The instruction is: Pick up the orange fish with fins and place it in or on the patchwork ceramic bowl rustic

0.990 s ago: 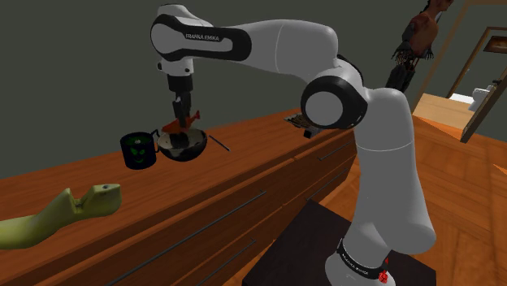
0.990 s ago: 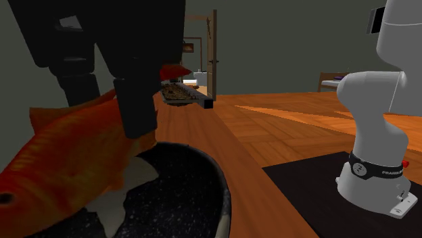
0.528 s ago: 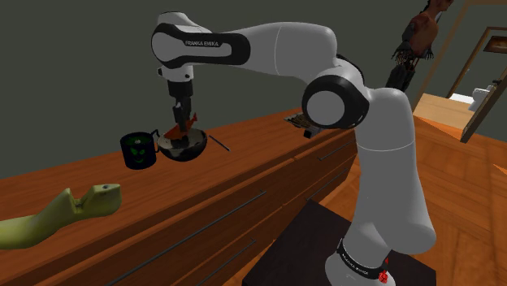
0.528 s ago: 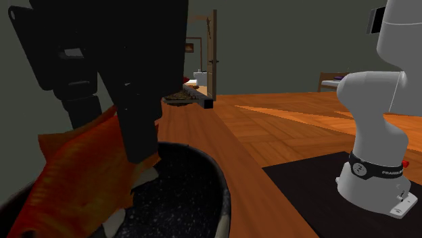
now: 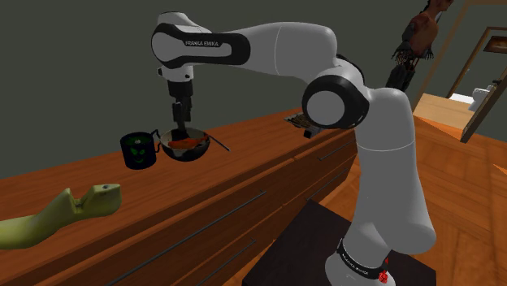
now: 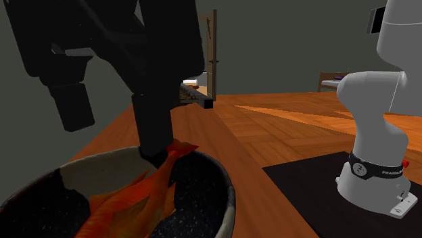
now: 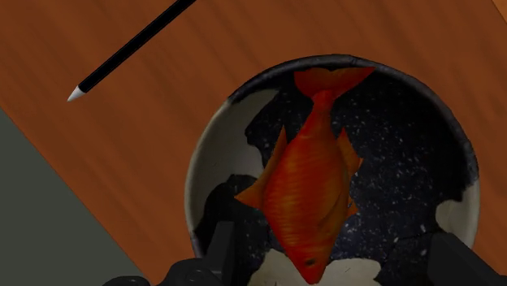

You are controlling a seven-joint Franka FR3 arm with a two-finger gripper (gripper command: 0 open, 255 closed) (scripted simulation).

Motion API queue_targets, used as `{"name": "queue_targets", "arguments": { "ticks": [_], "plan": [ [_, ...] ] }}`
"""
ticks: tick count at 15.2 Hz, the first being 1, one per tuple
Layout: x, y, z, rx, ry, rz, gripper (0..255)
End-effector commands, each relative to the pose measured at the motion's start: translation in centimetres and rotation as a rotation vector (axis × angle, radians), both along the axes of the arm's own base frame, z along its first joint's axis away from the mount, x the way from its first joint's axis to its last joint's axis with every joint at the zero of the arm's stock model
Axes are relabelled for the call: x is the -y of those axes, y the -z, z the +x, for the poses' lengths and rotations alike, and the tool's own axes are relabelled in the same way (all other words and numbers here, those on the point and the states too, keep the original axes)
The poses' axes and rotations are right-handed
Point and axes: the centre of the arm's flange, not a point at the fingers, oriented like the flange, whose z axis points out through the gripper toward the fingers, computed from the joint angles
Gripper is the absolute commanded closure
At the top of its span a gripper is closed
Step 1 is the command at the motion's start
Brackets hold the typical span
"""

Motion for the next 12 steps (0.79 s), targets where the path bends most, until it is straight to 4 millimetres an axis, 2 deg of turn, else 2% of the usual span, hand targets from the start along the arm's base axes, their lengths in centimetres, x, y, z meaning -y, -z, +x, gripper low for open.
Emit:
{"name": "queue_targets", "arguments": {
  "ticks": [1, 5, 12],
  "plan": [
    [0.0, 0.0, 0.0, 0.000, 0.000, 0.000, 0],
    [-0.2, -5.0, 0.3, 0.000, 0.000, 0.000, 0],
    [-0.2, -5.0, 0.3, 0.000, 0.000, 0.000, 0]
  ]
}}
